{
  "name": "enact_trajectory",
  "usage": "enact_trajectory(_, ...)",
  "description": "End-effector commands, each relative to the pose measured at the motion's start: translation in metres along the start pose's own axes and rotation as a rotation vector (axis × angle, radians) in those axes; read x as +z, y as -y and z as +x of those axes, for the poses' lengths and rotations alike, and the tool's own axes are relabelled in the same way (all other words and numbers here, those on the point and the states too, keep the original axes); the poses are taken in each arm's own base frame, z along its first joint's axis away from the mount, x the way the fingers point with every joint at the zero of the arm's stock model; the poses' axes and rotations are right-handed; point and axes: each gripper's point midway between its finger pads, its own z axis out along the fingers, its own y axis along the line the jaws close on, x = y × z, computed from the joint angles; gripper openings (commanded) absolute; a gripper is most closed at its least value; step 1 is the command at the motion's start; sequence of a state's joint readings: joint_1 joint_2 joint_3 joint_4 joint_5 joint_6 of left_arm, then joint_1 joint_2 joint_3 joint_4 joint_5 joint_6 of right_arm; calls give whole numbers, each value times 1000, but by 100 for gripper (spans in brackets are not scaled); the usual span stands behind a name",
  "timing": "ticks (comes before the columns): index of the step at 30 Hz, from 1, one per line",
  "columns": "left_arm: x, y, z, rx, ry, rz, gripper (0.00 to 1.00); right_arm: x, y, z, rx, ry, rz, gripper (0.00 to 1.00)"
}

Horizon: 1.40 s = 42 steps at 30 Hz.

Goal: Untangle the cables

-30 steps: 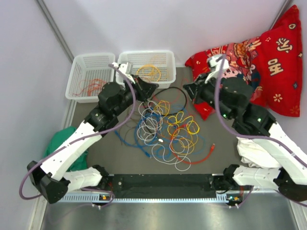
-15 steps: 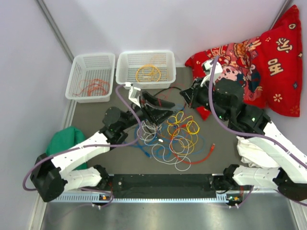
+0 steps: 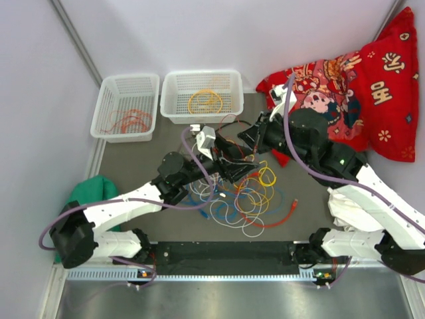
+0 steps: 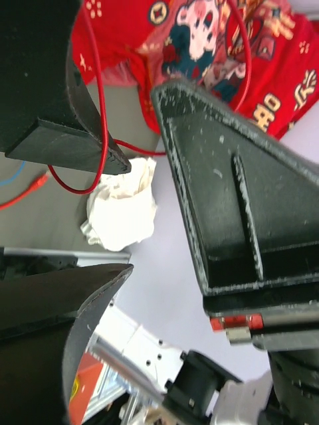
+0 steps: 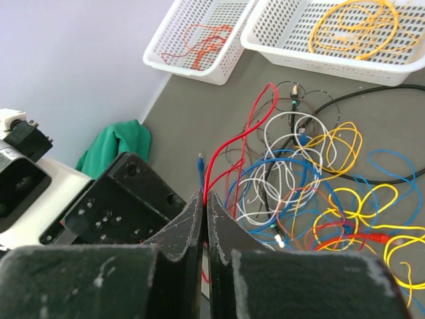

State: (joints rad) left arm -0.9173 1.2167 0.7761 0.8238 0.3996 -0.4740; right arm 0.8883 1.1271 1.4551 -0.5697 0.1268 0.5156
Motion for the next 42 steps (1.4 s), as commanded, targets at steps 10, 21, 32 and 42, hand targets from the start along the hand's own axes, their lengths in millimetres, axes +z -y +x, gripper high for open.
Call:
enact_trajectory(10,-16,10,-41,124,76,-49,61,-25,-11,-29,18,89,-34,0)
enact_trajectory(21,-10,-7,-31,120,56,-102,62,-23,-23,-21,54,73,-107,0)
enact_trajectory(32,14,-36,-22,156,36,-172,8,-24,-25,-8,53,40,-141,0)
enact_trajectory(42,0,-52,-105,163,60,-435,0,-65,35,-12,30,208,67,99)
